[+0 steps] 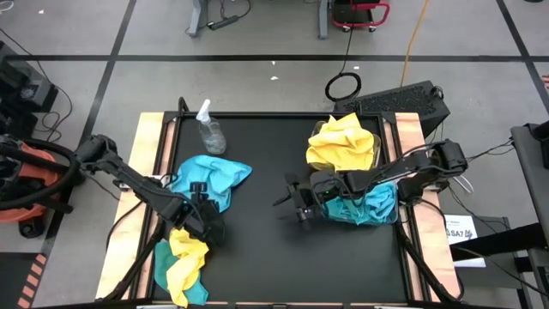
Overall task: Sort microfiber towel by color & place in baskets
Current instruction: Put the blue microfiber towel into the bottom transparent bin
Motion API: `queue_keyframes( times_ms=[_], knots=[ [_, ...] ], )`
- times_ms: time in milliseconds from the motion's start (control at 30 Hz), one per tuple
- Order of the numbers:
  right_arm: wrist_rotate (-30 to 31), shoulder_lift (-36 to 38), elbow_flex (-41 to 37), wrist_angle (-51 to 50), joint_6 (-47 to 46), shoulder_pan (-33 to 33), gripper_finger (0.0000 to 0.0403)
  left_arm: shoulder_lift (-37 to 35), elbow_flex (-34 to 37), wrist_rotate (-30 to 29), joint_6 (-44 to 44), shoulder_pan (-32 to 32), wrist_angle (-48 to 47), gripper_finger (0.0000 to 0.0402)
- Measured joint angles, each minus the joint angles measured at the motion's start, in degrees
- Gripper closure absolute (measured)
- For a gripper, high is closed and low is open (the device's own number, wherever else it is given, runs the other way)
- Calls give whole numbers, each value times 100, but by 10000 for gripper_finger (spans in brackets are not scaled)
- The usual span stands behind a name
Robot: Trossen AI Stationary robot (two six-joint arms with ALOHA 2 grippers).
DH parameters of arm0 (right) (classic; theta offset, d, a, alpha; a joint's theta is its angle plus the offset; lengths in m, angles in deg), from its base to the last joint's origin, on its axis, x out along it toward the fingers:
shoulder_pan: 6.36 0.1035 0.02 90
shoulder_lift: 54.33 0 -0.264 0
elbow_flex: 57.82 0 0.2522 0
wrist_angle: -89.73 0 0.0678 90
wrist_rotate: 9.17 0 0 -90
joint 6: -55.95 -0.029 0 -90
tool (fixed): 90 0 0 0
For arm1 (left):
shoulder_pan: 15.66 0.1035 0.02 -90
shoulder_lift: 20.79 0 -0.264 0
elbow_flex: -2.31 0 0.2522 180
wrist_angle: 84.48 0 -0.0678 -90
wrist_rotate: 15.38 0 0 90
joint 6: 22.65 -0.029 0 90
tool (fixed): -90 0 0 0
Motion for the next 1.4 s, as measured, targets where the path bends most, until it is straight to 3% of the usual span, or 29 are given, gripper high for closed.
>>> queue_keyframes(
  times_ms=[300,467,667,1033,1200,1300,1400],
  knots=[
    [-2,-70,0,365,-80,4,204,-2,853,-259,-72,561,542,214],
    [-3,-67,0,496,-116,50,204,-30,1331,182,-517,1094,1385,214],
    [-7,-67,0,469,-188,147,204,-300,1587,298,-668,1724,1857,214],
    [-4,-67,0,500,-206,248,204,-631,2183,1534,-1071,3113,2852,214],
    [-3,-67,0,467,-207,309,204,-632,2318,1914,-1358,3390,3129,215],
    [7,-67,0,458,-203,330,204,-621,2326,1964,-1414,3387,3229,232],
    [12,-67,0,456,-195,328,204,-616,2330,2022,-1564,3329,3263,285]
  ],
)
